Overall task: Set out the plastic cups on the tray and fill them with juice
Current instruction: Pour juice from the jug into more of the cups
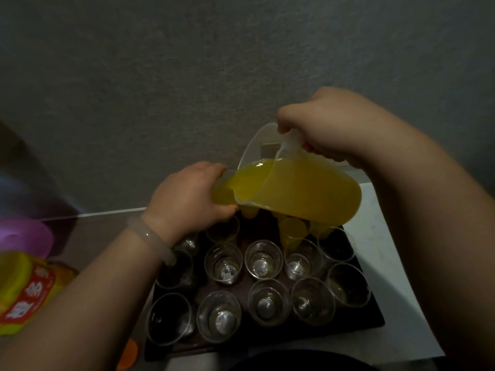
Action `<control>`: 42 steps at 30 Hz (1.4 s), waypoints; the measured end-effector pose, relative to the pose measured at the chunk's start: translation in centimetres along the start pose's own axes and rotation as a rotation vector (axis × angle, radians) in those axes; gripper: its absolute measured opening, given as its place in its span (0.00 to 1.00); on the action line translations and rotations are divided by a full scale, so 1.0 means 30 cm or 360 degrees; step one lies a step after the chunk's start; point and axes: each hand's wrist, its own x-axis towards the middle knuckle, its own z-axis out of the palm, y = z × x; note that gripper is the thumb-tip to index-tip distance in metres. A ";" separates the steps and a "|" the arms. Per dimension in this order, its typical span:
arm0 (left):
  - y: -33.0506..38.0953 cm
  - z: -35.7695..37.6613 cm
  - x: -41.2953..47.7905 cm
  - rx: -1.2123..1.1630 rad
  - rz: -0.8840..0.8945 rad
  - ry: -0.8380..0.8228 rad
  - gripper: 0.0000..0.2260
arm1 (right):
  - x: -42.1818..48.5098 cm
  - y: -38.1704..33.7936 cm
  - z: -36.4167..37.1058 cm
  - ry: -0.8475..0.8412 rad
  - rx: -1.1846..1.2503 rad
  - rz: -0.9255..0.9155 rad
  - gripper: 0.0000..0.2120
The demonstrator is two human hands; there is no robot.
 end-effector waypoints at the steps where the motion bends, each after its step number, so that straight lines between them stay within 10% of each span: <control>1: 0.002 0.000 0.001 -0.0001 0.0002 0.0003 0.34 | 0.004 0.003 -0.001 0.0006 0.0018 0.0011 0.18; 27: 0.004 -0.051 0.003 -0.0259 -0.0174 0.0161 0.32 | 0.002 0.255 0.114 0.0333 0.1558 0.0182 0.26; 42: 0.109 -0.016 0.058 -0.0199 0.0330 -0.0183 0.36 | -0.024 0.351 0.088 0.0707 0.2026 0.0115 0.16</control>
